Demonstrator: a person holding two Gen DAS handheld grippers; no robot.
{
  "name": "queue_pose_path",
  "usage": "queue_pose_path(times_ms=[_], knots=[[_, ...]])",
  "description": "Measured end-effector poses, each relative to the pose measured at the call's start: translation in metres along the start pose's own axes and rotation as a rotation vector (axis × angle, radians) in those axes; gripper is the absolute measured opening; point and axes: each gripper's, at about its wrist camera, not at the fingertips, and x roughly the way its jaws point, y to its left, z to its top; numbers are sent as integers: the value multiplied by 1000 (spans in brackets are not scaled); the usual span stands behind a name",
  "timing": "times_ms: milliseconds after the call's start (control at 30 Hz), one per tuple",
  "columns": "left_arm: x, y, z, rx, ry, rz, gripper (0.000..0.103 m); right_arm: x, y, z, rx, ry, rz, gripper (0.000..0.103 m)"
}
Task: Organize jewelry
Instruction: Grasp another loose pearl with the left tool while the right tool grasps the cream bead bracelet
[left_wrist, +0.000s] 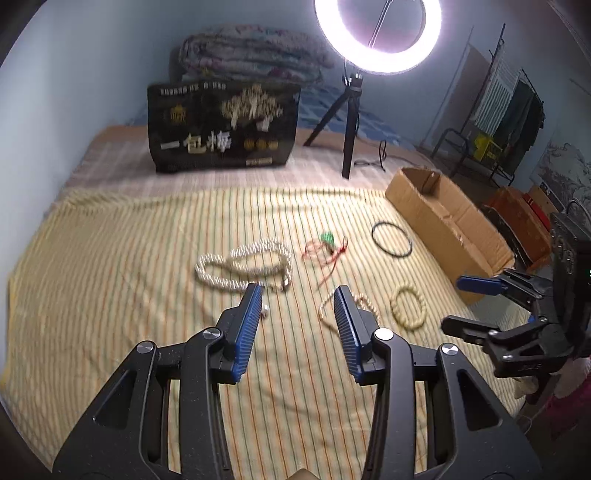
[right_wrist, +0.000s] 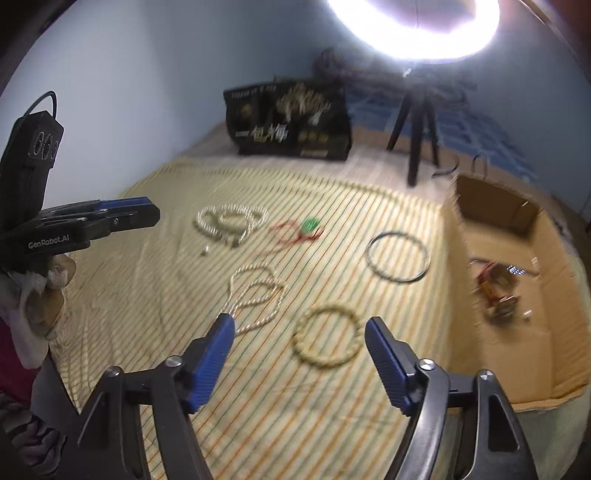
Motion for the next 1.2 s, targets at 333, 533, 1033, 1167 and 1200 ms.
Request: queue_pose_path(times_ms=[333,533,1033,1167,1200], knots=[[24,-7,-23,9,79,0,41,29,-1,-11,-7,73,37,43],[42,-6,-21,16,91,60,41,34,0,-11,-20,84,44,37],[74,4,-16,22,133,108,31,58,7,-8,-87,146,3,29],[78,8,-17,9,141,107,28,61,10,-11,-113,153,-22,25],[78,9,-17,7,143,106,25,62,12,-12,-123,152,-33,24]])
